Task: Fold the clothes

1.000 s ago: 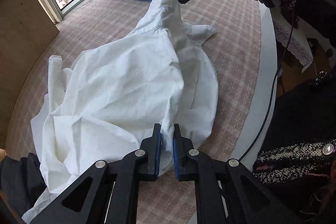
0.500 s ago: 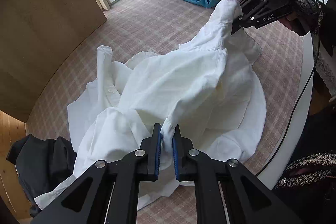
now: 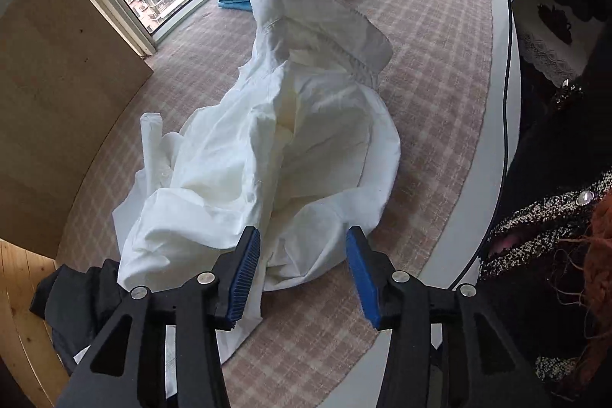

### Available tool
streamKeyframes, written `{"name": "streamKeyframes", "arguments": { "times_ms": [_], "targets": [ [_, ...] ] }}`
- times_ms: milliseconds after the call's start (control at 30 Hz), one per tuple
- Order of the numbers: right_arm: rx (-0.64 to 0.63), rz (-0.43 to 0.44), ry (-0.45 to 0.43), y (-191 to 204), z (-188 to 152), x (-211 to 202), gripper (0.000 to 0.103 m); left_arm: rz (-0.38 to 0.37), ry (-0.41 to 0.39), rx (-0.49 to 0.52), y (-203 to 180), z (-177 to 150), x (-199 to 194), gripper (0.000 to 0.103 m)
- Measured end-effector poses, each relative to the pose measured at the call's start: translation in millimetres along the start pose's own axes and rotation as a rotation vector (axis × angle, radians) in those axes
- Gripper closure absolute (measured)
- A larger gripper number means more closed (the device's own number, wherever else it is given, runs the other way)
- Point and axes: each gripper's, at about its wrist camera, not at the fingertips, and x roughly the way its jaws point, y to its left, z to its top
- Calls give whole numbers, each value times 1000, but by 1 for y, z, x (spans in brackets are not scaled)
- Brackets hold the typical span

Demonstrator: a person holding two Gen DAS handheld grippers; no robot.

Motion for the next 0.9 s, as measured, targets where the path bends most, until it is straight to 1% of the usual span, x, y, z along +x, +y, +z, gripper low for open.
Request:
{"name": "streamKeyframes", "arguments": {
  "times_ms": [33, 100, 167, 233, 300, 333, 367, 400, 500, 567, 633, 667, 733, 767, 800, 833, 867, 900],
  "targets": [
    [-14, -11, 11, -1, -4, 5, 100, -13, 10, -5, -2, 0, 5, 58],
    [-52, -45, 24, 0, -9, 10, 94, -37, 9, -25, -3, 0, 9, 59],
    [-93, -76, 36, 1, -12, 15, 84, -51, 4, -26, -5, -1, 6, 59],
    [-122, -105, 35, 2, -11, 19, 76, -69, 5, -17, -9, -4, 5, 59],
    [-120, -115, 33, 1, -6, 23, 75, -83, 14, -7, -14, -4, 7, 59],
    [-119, -120, 33, 0, -4, 25, 77, -86, 20, 3, -16, -4, 9, 59],
    [-112, -120, 34, -1, -2, 27, 96, -87, 26, 15, -17, -4, 11, 59],
    [-87, -109, 39, -4, 0, 29, 101, -84, 34, 22, -16, -4, 15, 59],
    [-56, -86, 26, -3, 4, 22, 102, -62, 61, 53, -11, -2, 30, 59],
    [-45, -67, -7, 1, 9, 8, 102, -34, 76, 77, -6, 0, 39, 59],
    [-38, -67, -32, 4, 14, -7, 102, -4, 96, 87, 2, 3, 48, 59],
    [-38, -70, -44, 6, 16, -13, 102, -13, 98, 87, 5, 4, 51, 59],
    [-51, -88, -65, 9, 20, -22, 102, -63, 97, 82, 11, 5, 57, 59],
    [-53, -102, -69, 10, 21, -24, 102, -94, 113, 83, 11, 5, 63, 65],
    [-49, -114, -70, 9, 21, -25, 102, -122, 144, 85, 10, 3, 70, 91],
    [-38, -125, -82, 7, 21, -28, 102, -131, 169, 81, 9, 1, 75, 102],
    [-24, -133, -93, 4, 21, -31, 102, -132, 175, 69, 9, 0, 74, 101],
    [-2, -132, -103, 0, 21, -36, 102, -142, 154, 42, 13, -1, 66, 101]
  ]
}}
